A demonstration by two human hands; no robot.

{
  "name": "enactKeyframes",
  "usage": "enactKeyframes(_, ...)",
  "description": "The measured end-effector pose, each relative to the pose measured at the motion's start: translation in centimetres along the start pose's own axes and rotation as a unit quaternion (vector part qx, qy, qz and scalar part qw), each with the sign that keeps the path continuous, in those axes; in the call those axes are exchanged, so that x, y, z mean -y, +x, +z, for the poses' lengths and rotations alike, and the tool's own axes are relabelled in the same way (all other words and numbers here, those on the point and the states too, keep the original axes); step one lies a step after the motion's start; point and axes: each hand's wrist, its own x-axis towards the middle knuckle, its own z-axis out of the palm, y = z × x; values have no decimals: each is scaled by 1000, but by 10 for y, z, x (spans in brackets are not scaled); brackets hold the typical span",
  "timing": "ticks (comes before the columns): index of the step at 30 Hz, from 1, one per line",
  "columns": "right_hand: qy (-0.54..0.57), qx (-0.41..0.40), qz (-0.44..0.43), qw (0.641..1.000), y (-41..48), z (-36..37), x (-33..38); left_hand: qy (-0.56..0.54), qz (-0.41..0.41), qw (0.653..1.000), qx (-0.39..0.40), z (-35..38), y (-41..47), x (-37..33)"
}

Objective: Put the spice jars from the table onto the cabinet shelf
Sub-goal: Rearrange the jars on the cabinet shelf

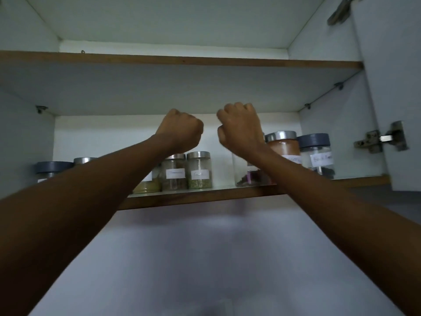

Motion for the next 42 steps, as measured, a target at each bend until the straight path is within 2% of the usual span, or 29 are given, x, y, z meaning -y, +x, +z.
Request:
enactKeyframes(4,7,21,53,998,-21,-20,-55,-120,22,992,23,-12,11,-41)
enactKeyframes(9,-17,137,50,989,-48,-29,-95,-184,20,982,22,-12,14,-76)
enactKeyframes(12,15,179,47,983,-57,-35,-103,-203,11,979,3,-11,15,-83)
enactKeyframes(17,50,180,71,980,-54,-43,-107,-180,36,981,-57,-14,11,-83)
enactKeyframes(20,36,188,62,979,-50,-47,-109,-194,30,979,-59,-16,10,-83)
enactKeyframes(24,78,218,62,971,-45,-53,-114,-190,36,980,-54,-18,15,-82)
enactKeyframes(34,136,280,77,947,-29,-56,-118,-259,-5,964,69,-23,31,-76)
enactKeyframes(42,122,323,107,932,-23,-40,-108,-296,-45,948,104,-1,31,-74)
